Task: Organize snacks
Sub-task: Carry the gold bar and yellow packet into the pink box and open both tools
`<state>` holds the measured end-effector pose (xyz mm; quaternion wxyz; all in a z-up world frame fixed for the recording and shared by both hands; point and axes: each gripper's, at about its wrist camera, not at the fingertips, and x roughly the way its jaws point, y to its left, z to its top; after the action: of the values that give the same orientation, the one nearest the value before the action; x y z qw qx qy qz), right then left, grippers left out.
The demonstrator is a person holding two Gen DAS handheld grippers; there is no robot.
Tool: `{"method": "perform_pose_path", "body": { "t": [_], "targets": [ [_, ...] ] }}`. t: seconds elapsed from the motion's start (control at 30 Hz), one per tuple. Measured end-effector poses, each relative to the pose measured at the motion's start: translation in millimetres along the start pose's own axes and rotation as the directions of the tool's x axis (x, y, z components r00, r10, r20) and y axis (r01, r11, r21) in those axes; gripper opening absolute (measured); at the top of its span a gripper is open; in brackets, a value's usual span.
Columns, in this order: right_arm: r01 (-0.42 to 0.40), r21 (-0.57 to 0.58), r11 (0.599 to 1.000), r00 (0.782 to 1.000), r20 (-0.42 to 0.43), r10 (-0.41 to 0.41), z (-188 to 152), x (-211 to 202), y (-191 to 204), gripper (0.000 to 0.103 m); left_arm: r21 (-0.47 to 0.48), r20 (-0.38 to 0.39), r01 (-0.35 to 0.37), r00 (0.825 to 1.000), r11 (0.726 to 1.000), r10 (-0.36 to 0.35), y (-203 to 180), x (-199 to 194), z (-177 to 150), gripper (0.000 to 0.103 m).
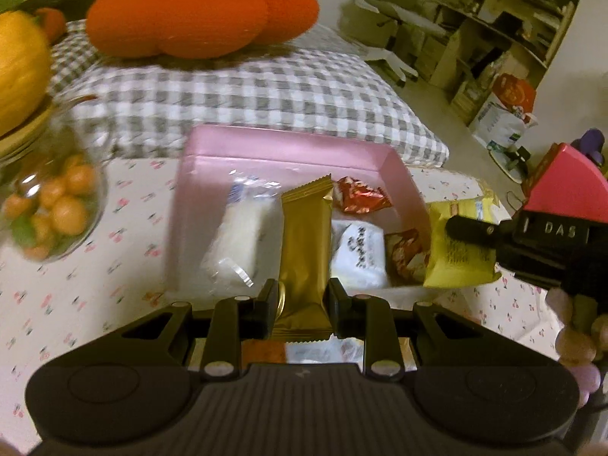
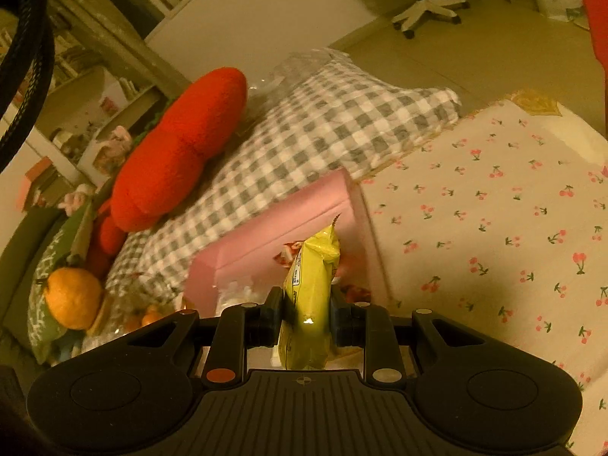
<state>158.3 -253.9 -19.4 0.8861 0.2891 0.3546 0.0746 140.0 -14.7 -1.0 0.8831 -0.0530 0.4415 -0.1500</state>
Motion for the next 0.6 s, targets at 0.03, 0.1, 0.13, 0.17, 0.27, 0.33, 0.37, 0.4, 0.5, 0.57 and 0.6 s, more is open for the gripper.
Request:
{"method": "perform_pose_path", "body": {
  "t": [0.03, 0.1, 0.13, 0.17, 0.27, 0.33, 0.37, 0.4, 0.5, 0.57, 0.6],
  "targets": [
    [0.002, 0.003, 1.0, 1.0, 0.0, -0.002, 0.5, 2.4, -2.7, 0.024, 0.006, -0.004, -0.001, 1.0, 1.0, 0.001, -2.6, 3.3, 1.7, 0.025],
    [0.004, 0.016, 1.0, 1.0, -0.002, -0.004, 0.5, 7.6, -7.2, 0.024, 0.019, -0.014, -0.008, 1.0, 1.0, 0.008, -7.7, 13.4, 7.0, 0.025],
    [0.002, 0.024, 1.0, 1.0, -0.004, -0.002, 0.1, 9.0, -8.7, 0.024, 0.023, -0.019, -0.014, 1.0, 1.0, 0.015, -10.0, 19.4, 10.0, 0.025],
    [0.002, 0.032, 0.999, 1.0, -0.006, -0.002, -0.1, 11.3, -10.4, 0.024, 0.025, -0.022, -0.019, 1.0, 0.999, 0.02, -11.6, 24.1, 12.1, 0.025],
    [-0.003, 0.04, 0.999, 1.0, -0.014, 0.003, -2.2, 16.1, -12.0, 0.025, 0.028, -0.027, -0.034, 0.999, 0.999, 0.034, -14.7, 36.2, 18.8, 0.025],
    [-0.01, 0.035, 0.999, 1.0, -0.018, 0.011, -3.6, 18.8, -10.5, 0.025, 0.026, -0.031, -0.04, 0.999, 0.999, 0.041, -14.5, 41.6, 22.3, 0.025],
    [-0.016, 0.033, 0.999, 1.0, -0.019, 0.017, -4.1, 20.1, -9.4, 0.025, 0.026, -0.031, -0.043, 0.999, 0.999, 0.044, -14.7, 44.2, 23.5, 0.025],
    [-0.023, 0.031, 0.999, 1.0, -0.019, 0.024, -4.6, 21.2, -8.5, 0.025, 0.027, -0.032, -0.047, 0.998, 0.999, 0.048, -14.9, 46.1, 24.3, 0.025],
    [-0.035, 0.029, 0.999, 0.999, -0.019, 0.036, -5.7, 23.9, -5.6, 0.026, 0.026, -0.03, -0.06, 0.998, 0.998, 0.061, -14.4, 51.6, 26.1, 0.025],
    [-0.043, 0.033, 0.999, 0.999, -0.016, 0.043, -6.6, 25.0, -4.6, 0.027, 0.022, -0.021, -0.066, 0.998, 0.998, 0.066, -14.1, 54.1, 26.0, 0.027],
    [-0.044, 0.034, 0.998, 0.999, -0.015, 0.044, -6.4, 25.1, -4.0, 0.027, 0.015, -0.013, -0.074, 0.997, 0.997, 0.075, -13.5, 54.4, 25.3, 0.03]
  ]
}}
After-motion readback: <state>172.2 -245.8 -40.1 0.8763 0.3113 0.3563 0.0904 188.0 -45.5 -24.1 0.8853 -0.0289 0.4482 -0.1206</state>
